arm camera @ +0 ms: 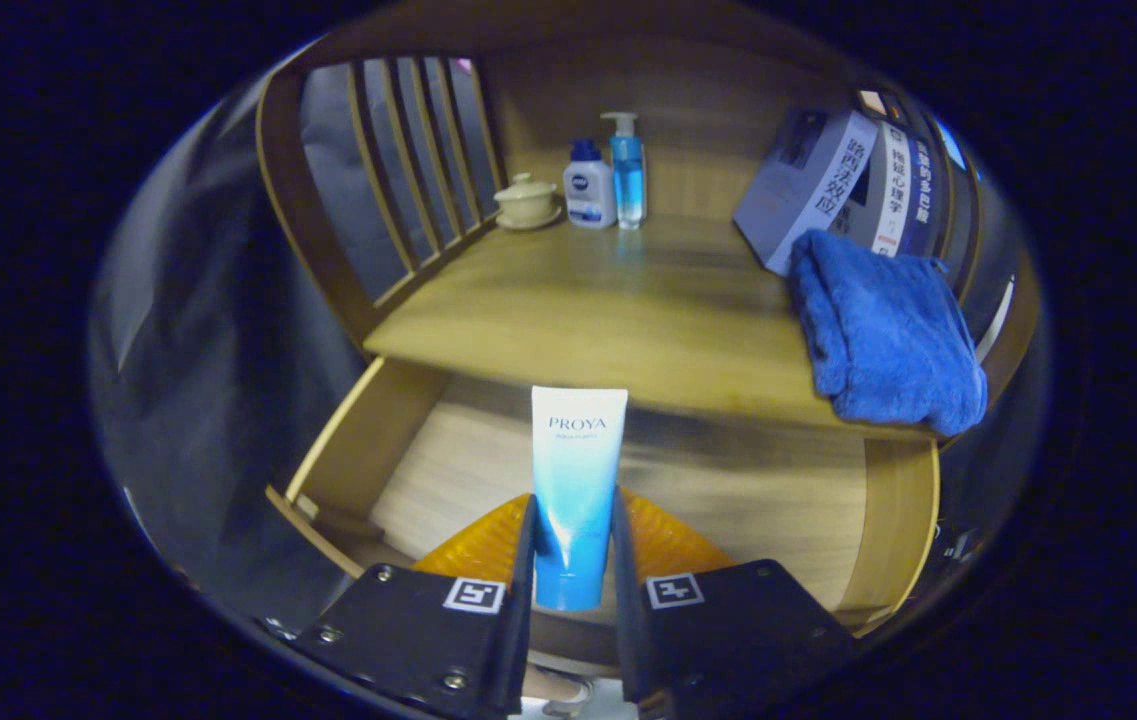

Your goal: Pull open the drawer, take out the items inside it, and place them on the countertop above the cabinet.

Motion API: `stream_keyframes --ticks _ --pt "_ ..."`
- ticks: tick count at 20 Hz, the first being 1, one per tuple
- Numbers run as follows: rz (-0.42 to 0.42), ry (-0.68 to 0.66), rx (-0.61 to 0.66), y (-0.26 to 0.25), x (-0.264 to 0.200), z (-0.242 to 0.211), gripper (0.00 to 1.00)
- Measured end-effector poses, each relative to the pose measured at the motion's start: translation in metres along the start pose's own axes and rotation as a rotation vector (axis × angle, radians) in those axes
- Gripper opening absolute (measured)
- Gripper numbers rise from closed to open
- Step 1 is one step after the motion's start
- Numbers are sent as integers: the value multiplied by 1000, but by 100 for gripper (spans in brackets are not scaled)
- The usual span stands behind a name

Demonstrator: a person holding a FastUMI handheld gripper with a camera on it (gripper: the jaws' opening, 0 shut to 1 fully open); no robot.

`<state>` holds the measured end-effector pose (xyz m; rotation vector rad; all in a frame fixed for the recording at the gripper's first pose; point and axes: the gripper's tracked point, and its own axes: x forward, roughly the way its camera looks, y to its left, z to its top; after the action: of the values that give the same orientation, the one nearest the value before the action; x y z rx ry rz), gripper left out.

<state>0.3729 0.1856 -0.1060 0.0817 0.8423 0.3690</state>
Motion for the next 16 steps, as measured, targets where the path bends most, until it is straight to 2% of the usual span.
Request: stream_keyframes --ticks 7,11,16 --pt "-81 -112 94 -26 41 63 37" --pt "-112 -121 140 -36 69 80 37" --pt "-183 -143 134 -49 95 89 37"
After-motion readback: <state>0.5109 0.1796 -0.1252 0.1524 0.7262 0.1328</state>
